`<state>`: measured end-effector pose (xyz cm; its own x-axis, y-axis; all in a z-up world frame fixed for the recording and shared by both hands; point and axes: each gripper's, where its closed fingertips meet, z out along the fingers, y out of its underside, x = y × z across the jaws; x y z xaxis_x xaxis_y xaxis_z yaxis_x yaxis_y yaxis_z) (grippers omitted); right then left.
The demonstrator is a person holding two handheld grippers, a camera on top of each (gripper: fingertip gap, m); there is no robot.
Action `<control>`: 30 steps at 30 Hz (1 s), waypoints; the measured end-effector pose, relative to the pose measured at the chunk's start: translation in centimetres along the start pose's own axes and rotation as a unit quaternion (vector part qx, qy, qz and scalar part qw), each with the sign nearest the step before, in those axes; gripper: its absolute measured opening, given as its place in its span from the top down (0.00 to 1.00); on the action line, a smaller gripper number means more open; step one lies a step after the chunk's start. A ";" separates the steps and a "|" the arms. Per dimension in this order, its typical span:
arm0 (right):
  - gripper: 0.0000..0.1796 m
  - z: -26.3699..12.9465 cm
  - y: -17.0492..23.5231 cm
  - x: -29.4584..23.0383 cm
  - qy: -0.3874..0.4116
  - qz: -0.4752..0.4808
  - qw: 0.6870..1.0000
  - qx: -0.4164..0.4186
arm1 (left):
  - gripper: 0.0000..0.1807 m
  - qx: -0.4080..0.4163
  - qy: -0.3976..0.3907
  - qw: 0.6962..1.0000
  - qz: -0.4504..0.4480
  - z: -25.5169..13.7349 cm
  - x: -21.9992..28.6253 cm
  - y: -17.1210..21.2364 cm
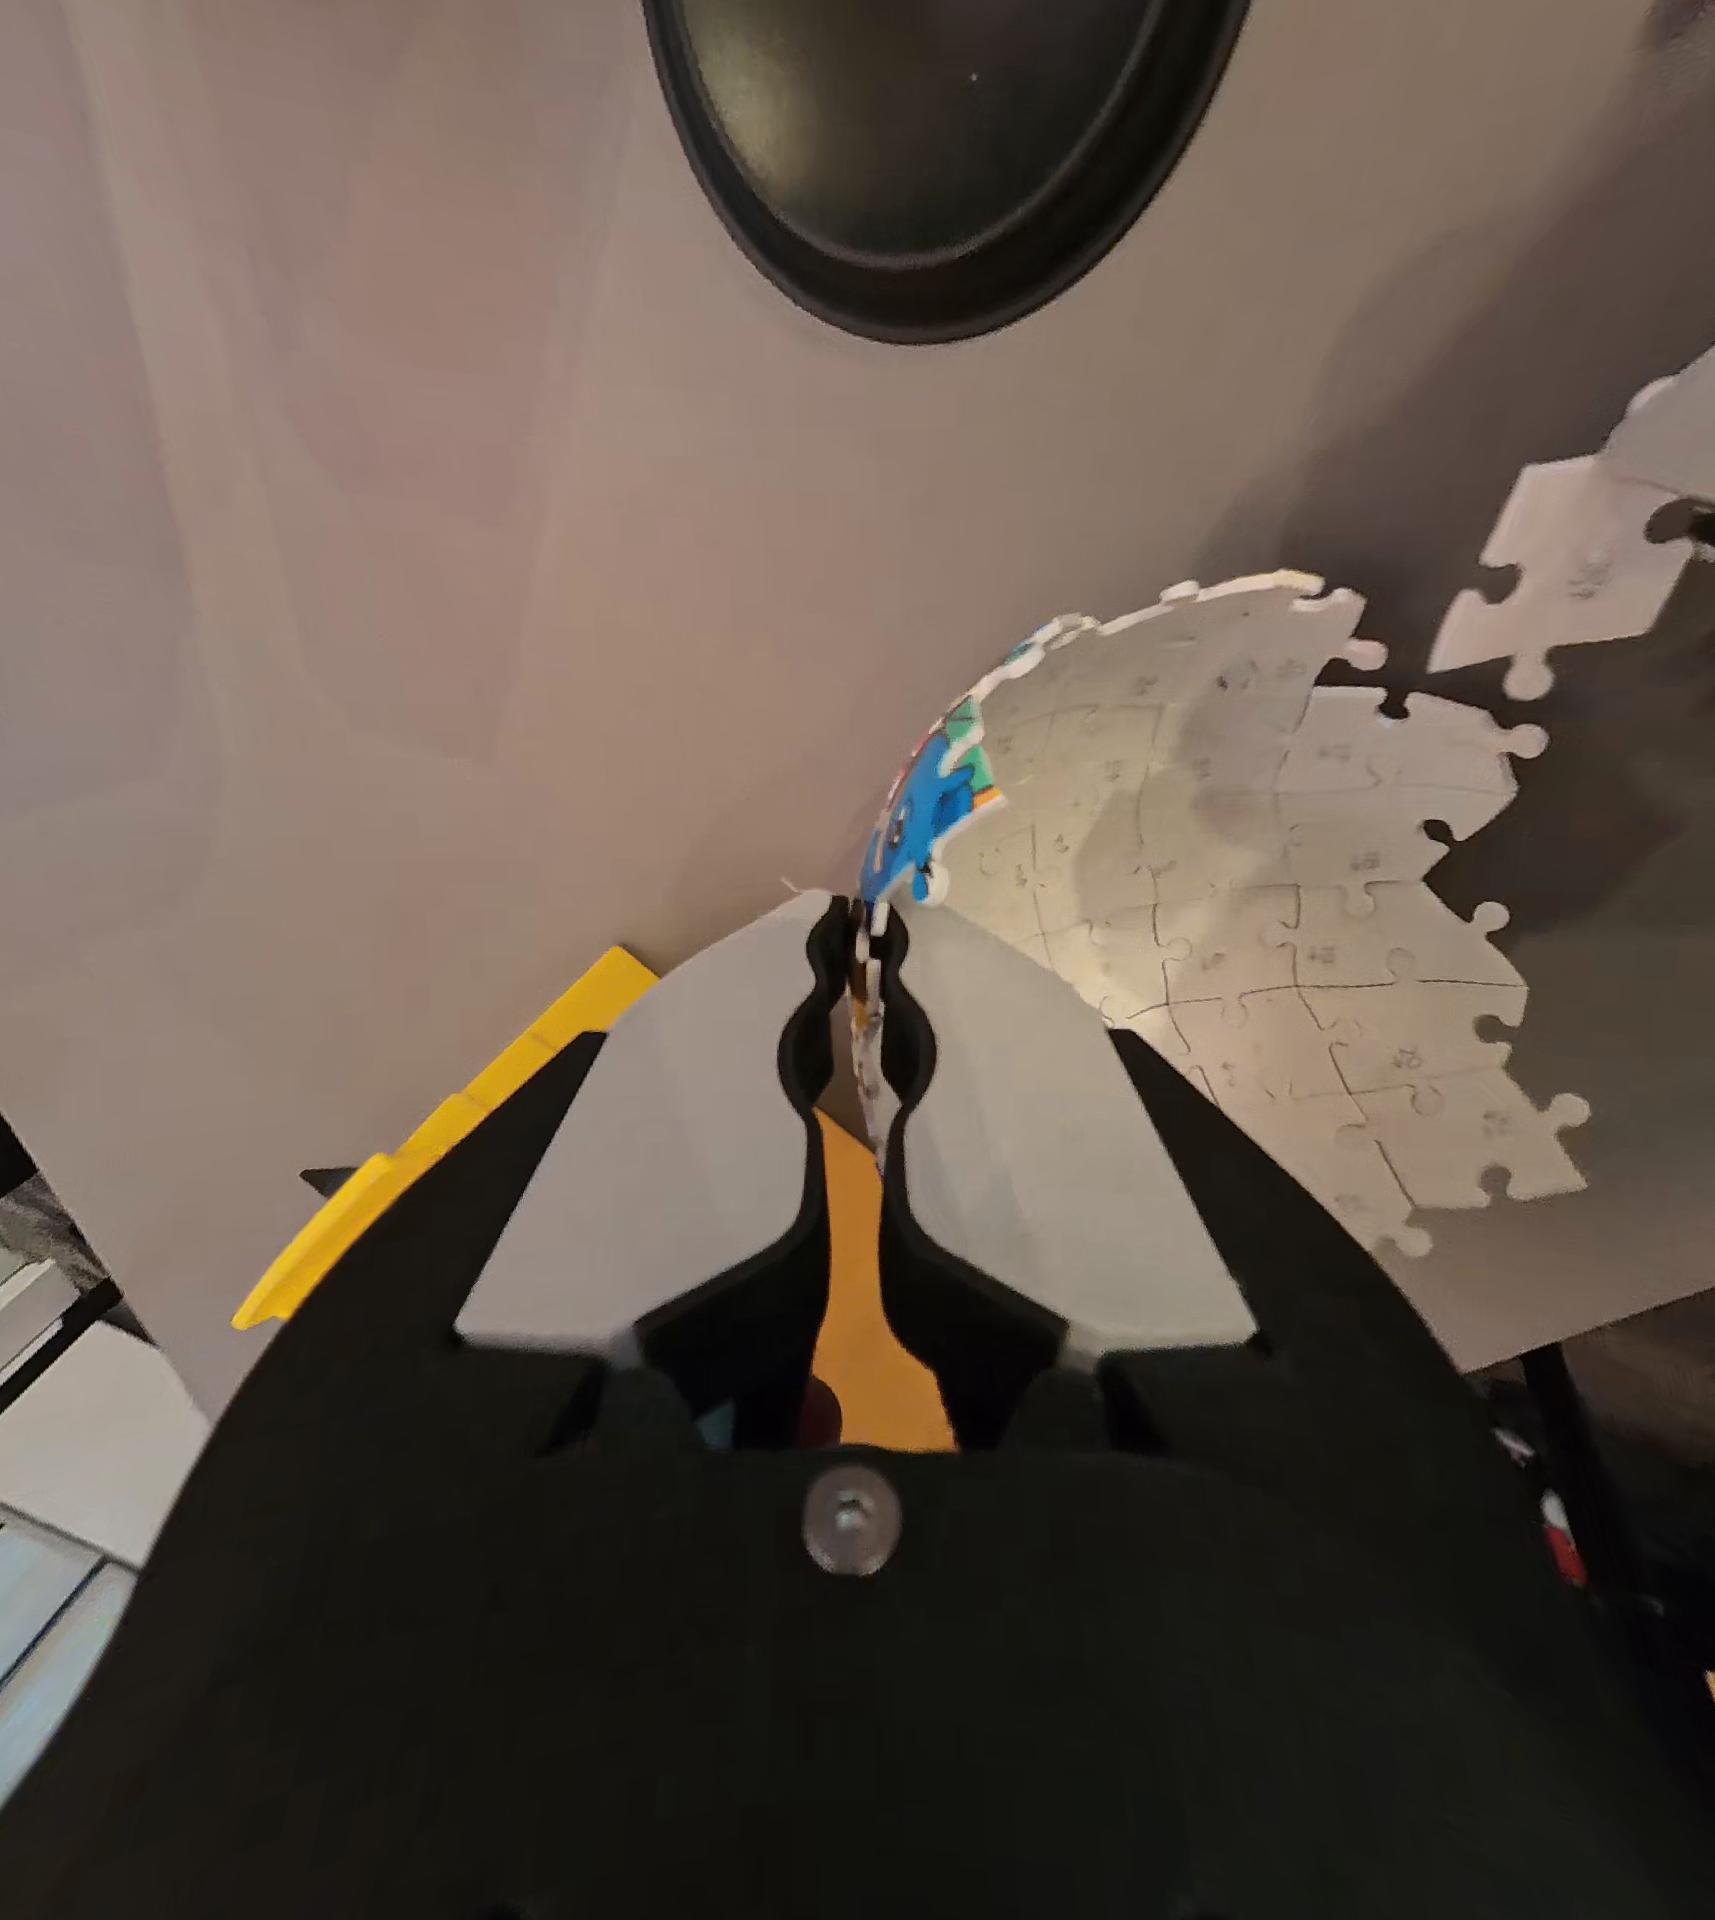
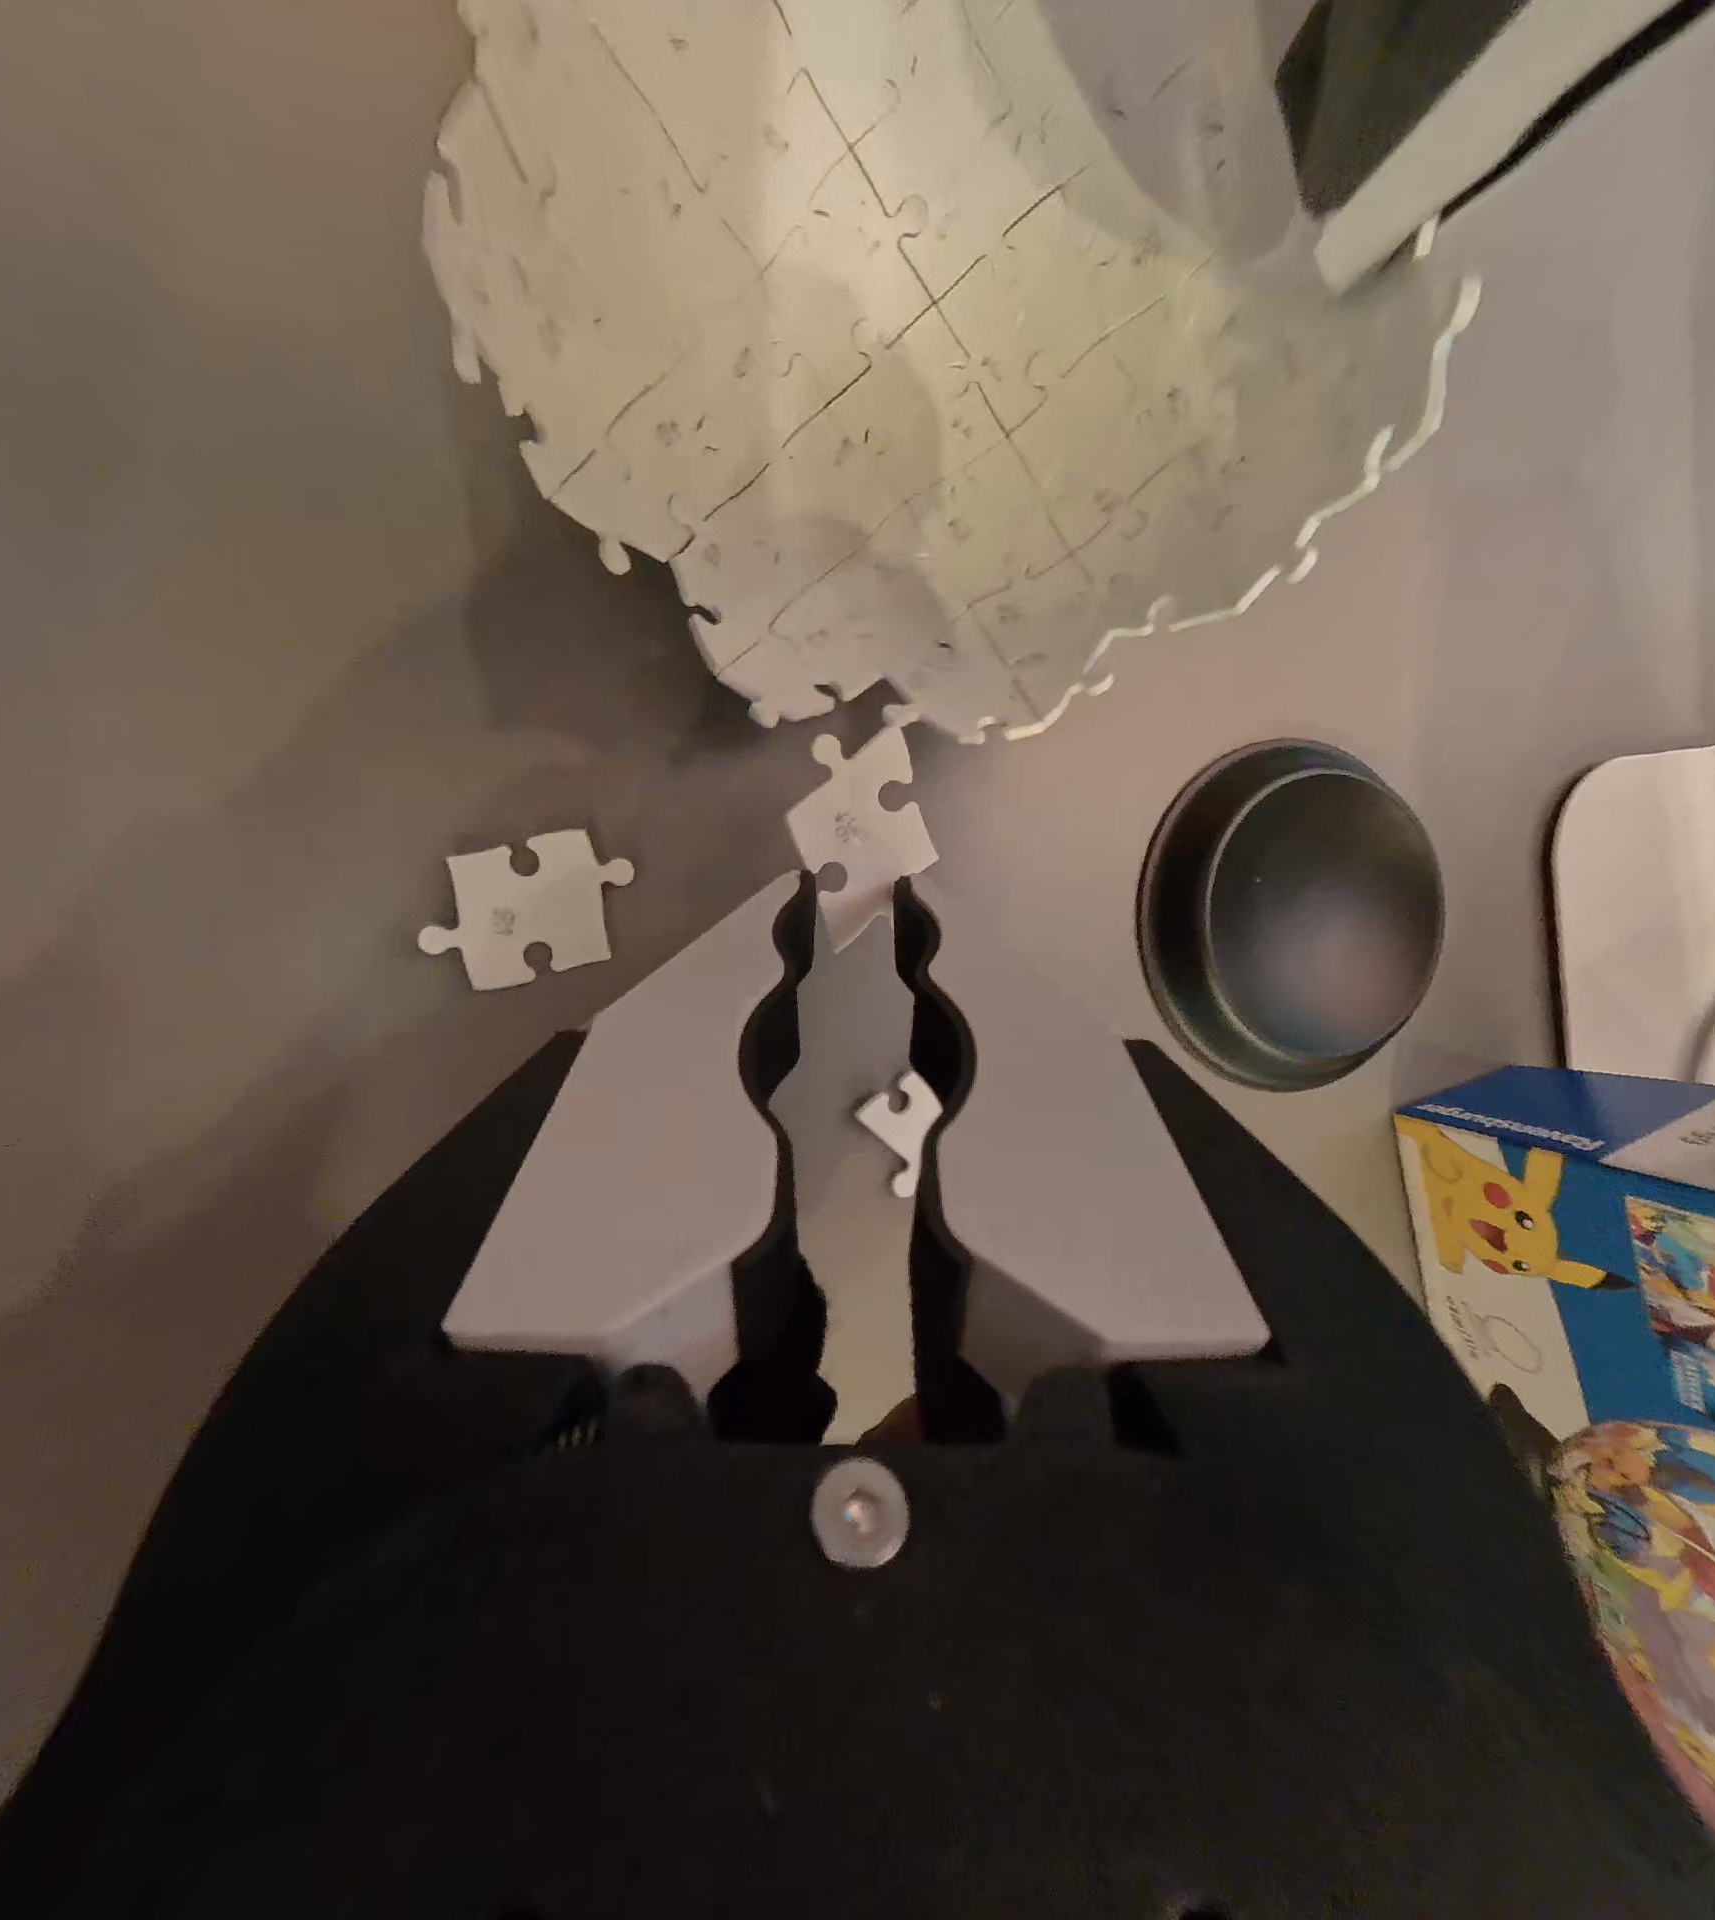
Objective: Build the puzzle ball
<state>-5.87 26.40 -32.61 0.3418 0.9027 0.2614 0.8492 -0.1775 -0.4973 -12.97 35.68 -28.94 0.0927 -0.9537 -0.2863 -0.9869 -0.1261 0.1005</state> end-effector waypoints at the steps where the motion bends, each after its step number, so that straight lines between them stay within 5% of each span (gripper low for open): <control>1: 0.93 0.1 0.0 0.0 0.006 -0.003 1.000 -0.004 | 0.98 -0.007 -0.001 1.000 0.004 0.1 0.0 -0.2; 30: 0.93 1.6 0.0 0.0 0.015 -0.003 0.998 -0.062 | 0.98 -0.072 -0.024 0.995 0.057 -0.1 0.0 -2.2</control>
<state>-6.48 27.00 -33.92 0.3478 0.8916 0.2899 0.8939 -0.2221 -0.3893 -10.78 35.88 -29.05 -0.0291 -0.9501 -0.3106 -0.9609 -0.0590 0.2704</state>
